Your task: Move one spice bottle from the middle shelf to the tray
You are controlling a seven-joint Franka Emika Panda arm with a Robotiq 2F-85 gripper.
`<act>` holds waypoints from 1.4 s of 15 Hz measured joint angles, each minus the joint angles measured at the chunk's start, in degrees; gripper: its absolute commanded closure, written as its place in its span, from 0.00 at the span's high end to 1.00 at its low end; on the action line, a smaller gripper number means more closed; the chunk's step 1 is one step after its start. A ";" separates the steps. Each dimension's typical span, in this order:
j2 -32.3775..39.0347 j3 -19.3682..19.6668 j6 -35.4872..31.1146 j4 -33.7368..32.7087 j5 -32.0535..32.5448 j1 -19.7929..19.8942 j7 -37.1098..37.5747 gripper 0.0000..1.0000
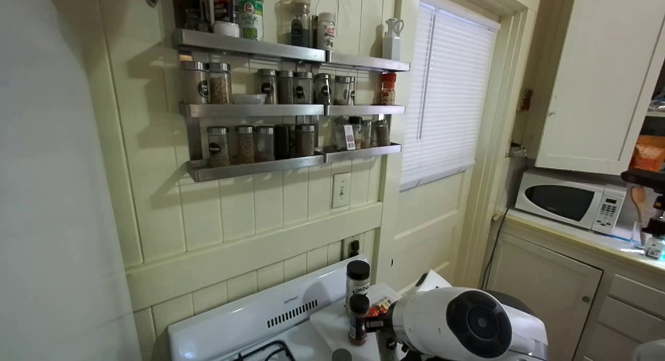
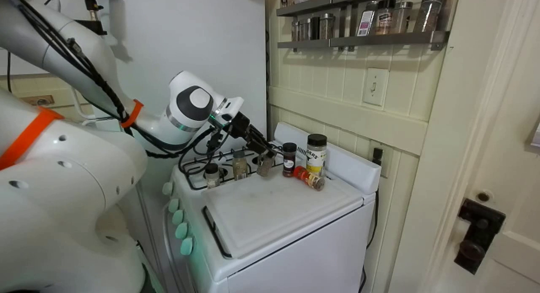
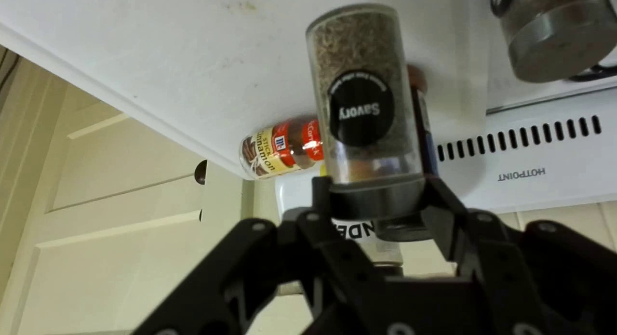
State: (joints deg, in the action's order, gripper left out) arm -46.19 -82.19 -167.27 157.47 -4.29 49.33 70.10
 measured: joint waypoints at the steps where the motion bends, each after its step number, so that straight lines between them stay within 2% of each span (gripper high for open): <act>1: -0.45 -0.82 0.00 0.00 0.00 -0.22 0.40 0.26; 7: -4.83 -5.49 -0.58 0.01 -0.06 0.31 3.94 0.26; 14: -10.64 -12.34 -4.67 0.34 -1.92 3.97 10.87 0.26; 17: -12.52 -13.98 -5.84 0.41 -2.86 5.14 12.61 0.26; 18: -13.04 -14.33 -6.10 0.41 -3.19 5.40 12.94 0.49; 19: -13.46 -14.61 -6.34 0.42 -3.42 5.63 13.20 0.76; 20: -13.83 -14.85 -6.55 0.42 -3.63 5.83 13.39 0.77; 21: -14.14 -15.06 -6.71 0.42 -3.81 6.02 13.58 0.84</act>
State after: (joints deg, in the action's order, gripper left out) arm -60.32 -97.25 -173.98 157.89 -8.10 55.35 83.69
